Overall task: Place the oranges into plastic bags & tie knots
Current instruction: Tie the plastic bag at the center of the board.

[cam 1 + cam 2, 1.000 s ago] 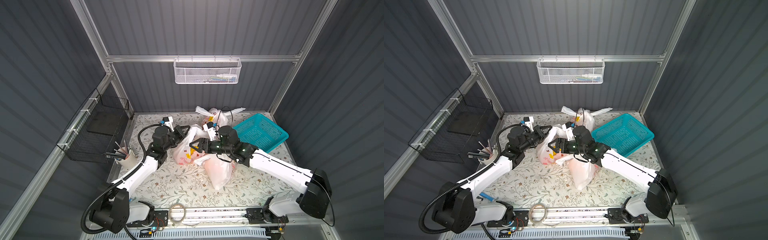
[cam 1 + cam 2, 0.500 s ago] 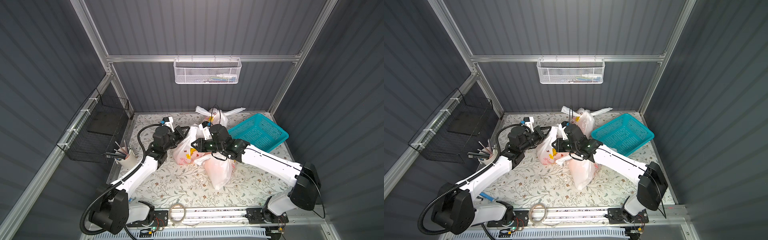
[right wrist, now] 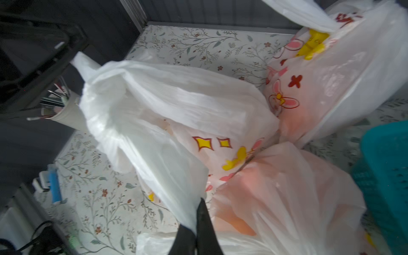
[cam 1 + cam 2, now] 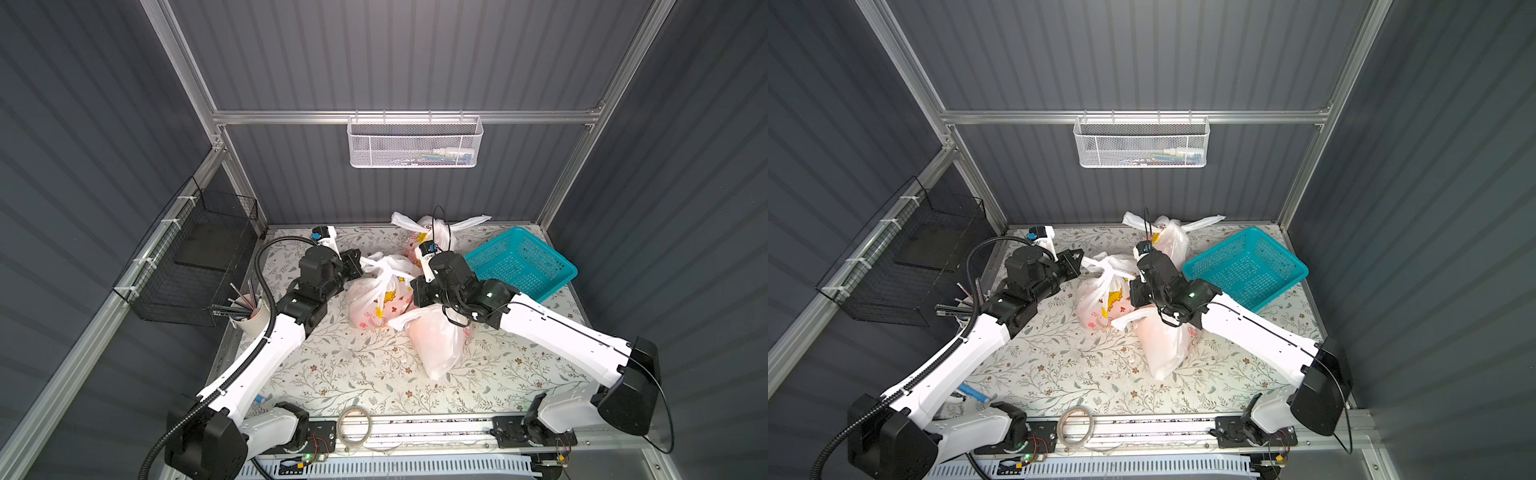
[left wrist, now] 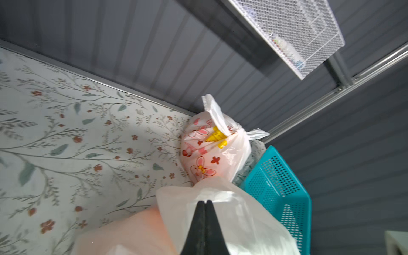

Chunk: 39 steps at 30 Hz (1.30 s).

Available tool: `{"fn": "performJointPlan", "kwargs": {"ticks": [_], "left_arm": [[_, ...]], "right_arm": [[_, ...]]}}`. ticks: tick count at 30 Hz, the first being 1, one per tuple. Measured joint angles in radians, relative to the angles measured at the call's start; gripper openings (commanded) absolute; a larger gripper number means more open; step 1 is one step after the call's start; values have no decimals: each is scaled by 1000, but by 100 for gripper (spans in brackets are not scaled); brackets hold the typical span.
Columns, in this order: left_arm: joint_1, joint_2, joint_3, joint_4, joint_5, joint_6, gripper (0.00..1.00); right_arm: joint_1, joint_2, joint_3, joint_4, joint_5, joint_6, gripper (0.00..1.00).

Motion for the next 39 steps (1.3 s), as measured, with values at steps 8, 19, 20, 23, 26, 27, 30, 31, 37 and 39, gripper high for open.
{"fn": "performJointPlan", "kwargs": {"ticks": [8,19,20,23,26,27,30,31,37,39], "left_arm": [[-13,-23,6,-123,-162,116,0],[6,-24,6,-194,-269,157,0],[19,-24,5,-197,-268,157,0],[52,-24,-13,-200,-266,156,0],[76,-24,-36,-200,-254,152,0],[80,-24,-42,-200,-249,151,0],[86,-24,-51,-199,-235,146,0],[87,-24,-51,-199,-230,145,0],[87,-24,-51,-194,-217,146,0],[87,-24,-51,-193,-217,146,0]], "right_arm": [[-70,14,-34,-31,146,-135,0],[-172,78,-111,-17,228,-185,0],[-179,84,-114,-16,233,-186,0],[-195,101,-119,-5,242,-186,0],[-203,107,-120,-1,245,-186,0],[-205,108,-120,0,245,-187,0],[-208,107,-122,2,245,-190,0],[-209,106,-124,2,245,-191,0],[-219,83,-131,4,241,-200,0],[-224,72,-131,3,240,-200,0]]}}
